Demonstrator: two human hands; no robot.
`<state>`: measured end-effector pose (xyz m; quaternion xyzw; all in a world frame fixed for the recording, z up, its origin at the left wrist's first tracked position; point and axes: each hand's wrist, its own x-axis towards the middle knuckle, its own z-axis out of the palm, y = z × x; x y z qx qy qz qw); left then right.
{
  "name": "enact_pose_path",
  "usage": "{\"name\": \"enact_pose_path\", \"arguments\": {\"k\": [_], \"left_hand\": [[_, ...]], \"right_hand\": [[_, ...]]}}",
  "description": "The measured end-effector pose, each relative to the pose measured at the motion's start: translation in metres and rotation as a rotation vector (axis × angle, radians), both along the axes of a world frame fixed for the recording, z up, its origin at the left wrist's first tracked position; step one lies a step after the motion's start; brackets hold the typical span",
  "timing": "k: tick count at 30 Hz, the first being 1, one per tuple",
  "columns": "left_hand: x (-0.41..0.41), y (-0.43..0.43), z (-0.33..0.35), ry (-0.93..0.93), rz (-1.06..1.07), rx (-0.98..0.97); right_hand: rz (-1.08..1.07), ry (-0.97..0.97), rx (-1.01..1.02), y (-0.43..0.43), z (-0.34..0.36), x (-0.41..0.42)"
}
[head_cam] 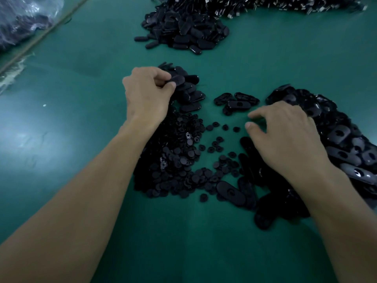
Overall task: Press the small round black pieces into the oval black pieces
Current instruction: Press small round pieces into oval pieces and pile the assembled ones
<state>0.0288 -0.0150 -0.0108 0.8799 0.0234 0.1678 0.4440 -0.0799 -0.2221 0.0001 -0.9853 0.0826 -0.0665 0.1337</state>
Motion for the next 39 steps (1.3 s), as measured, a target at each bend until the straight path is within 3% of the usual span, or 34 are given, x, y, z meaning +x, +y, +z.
{"name": "enact_pose_path", "arguments": {"k": [5,10,15,18,21,24,28,32,39], "left_hand": [[-0.005,-0.002,0.006,-0.031,0.017,0.080],[-0.025,-0.007,0.016,-0.058,-0.058,0.006],[-0.049,-0.015,0.017,-0.101,-0.188,-0.105],[-0.061,-0.015,0.014,-0.139,-0.215,-0.143],[-0.069,-0.014,0.014,-0.164,-0.245,-0.213],[-0.073,-0.015,0.015,-0.040,-0.336,-0.301],[-0.078,-0.018,0.016,0.176,-0.460,-0.411],[-0.079,-0.020,0.016,0.275,-0.480,-0.452],[-0.073,-0.014,0.018,0.281,-0.484,-0.651]], "right_hand": [[0.048,-0.018,0.159,-0.002,0.008,-0.003],[0.084,0.118,0.206,-0.006,0.011,-0.003],[0.102,0.125,0.312,-0.009,0.009,0.000],[0.158,0.033,0.378,-0.009,0.006,0.000],[0.215,-0.196,0.476,-0.007,0.005,-0.001],[0.280,-0.340,0.758,-0.004,0.004,0.002],[0.430,-0.381,1.081,0.006,0.003,0.005],[0.486,-0.406,1.127,0.010,-0.001,0.005],[0.530,-0.380,1.160,0.016,0.002,0.001]]}}
